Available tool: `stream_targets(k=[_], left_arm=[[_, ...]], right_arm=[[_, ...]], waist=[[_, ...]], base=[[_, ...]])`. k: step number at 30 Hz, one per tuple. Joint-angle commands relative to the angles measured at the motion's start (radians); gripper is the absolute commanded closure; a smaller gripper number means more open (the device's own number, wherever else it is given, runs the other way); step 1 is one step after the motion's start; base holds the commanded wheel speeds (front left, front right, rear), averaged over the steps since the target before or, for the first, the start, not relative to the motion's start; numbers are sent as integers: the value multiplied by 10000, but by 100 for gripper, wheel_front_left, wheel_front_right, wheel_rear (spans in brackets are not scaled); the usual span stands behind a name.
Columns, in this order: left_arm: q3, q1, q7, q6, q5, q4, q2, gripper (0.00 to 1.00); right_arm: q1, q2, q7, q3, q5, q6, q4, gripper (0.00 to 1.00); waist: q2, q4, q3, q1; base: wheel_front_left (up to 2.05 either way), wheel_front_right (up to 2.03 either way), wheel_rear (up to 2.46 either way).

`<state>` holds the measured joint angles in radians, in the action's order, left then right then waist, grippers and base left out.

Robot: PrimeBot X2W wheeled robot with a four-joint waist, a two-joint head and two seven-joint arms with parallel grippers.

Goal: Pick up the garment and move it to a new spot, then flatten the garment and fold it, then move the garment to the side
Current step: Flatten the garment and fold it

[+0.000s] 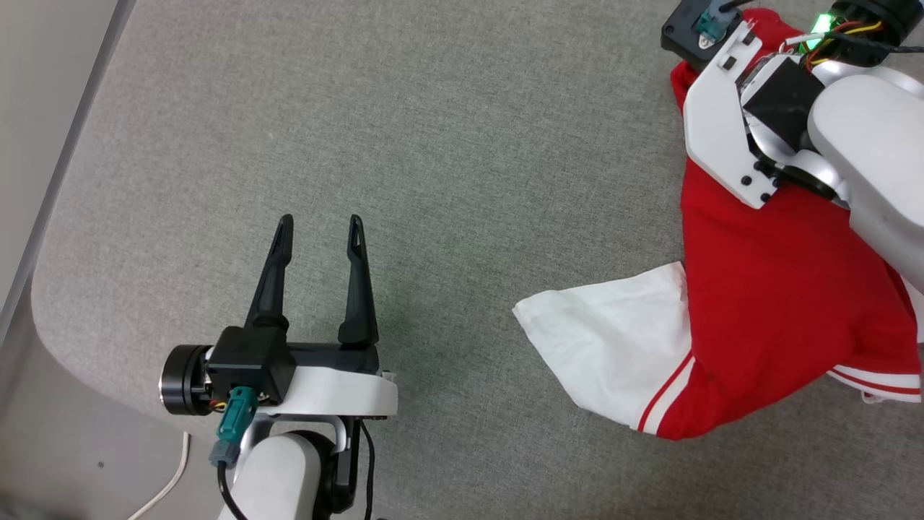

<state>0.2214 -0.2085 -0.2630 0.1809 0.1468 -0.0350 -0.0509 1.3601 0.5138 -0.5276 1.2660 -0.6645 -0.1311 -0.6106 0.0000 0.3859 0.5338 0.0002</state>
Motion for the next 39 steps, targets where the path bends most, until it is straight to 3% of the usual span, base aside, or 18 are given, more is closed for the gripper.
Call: stream_targets(k=[1, 2, 3, 4, 8, 12, 17, 24, 30, 34, 39], left_arm=[[-54, -60, -25, 52, 15, 24, 8, 0], [-87, -15, -25, 76, -13, 37, 8, 0], [-124, 38, -25, 86, -39, 49, 9, 0], [-154, 93, -25, 74, -73, 64, 8, 0], [-351, 329, -25, -14, -221, 113, 7, 0], [-562, 694, -25, -43, -408, 31, 5, 0], [-838, 1051, -25, -219, -676, -13, 5, 0], [-1056, 1364, -25, -335, -850, -135, 7, 0], [-1050, 1402, -25, -451, -886, -194, 9, 0], [-952, 1227, -25, -457, -840, -220, 7, 0], [-778, 1043, -25, -390, -769, -231, 9, 0]], right_arm=[[10, -29, 153, 136, -238, 7, -231, 100], [91, -4, 355, 135, -337, 10, -290, 100], [178, 36, 640, 122, -471, 12, -333, 58], [218, 87, 947, 112, -673, 12, -329, 0], [175, 502, 2181, 19, -1421, 10, 109, 0], [-15, 1439, 3198, -345, -2089, 10, 885, 0], [-402, 2896, 3727, -1135, -2776, 10, 1900, 0], [-934, 4968, 1846, -1642, -3775, 10, 3385, 0], [-1514, 5949, -818, -1663, -4846, 10, 4238, 0], [-1845, 6109, -1995, -1670, -4992, 10, 4315, 0], [-2281, 5770, -2674, -1835, -4807, 9, 3841, 0]], waist=[[0, -71, -77, -2], [0, -122, -138, -2], [0, -173, -222, -2], [0, -227, -328, -2], [0, -545, -820, -2], [0, -943, -1295, -2], [0, -1379, -1767, -2], [0, -1753, -2064, -2], [0, -1823, -1953, -2], [0, -1711, -1737, -2], [0, -1449, -1389, -2]], base=[[0, 0, 0], [0, 0, 0], [0, 0, 0], [0, 0, 0], [0, 0, 0], [0, 0, 0], [0, 0, 0], [0, 0, 0], [0, 0, 0], [0, 0, 0], [0, 0, 0]])
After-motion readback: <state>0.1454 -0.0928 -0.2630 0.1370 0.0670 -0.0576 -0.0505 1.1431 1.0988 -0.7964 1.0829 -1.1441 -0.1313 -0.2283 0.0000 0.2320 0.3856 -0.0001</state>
